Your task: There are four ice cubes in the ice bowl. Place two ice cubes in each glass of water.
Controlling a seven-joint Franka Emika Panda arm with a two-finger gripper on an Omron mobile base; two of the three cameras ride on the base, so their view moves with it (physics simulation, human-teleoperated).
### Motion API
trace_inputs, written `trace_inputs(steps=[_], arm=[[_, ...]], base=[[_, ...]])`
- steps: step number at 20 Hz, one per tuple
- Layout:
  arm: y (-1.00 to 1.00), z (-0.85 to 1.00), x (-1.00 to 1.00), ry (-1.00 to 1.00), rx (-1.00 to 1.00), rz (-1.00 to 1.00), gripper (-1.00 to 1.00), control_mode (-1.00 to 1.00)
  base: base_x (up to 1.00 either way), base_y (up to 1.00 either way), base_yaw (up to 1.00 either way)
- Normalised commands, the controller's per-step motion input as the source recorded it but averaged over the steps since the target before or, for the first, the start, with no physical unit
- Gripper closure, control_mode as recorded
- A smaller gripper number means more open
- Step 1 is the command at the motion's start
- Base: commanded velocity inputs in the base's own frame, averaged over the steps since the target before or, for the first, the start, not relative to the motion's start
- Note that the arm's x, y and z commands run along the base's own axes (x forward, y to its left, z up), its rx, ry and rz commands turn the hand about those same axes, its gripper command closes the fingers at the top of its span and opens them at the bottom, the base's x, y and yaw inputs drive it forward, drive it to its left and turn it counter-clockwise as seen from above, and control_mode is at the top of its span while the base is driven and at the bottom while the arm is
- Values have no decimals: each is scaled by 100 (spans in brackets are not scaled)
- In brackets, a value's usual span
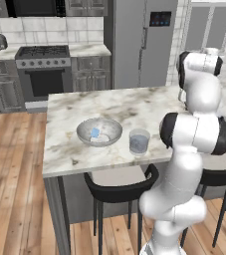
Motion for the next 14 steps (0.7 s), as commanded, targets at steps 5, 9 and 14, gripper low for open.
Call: trace_inputs(steps=[5, 9, 14], arm=[[100, 34, 55, -4, -1, 15, -100, -100], [100, 9, 52, 0, 2, 13, -100, -100], [100, 0, 18, -1, 0, 16, -100, -100]], base=[[0, 0, 0], [0, 0, 0], [0, 0, 0]])
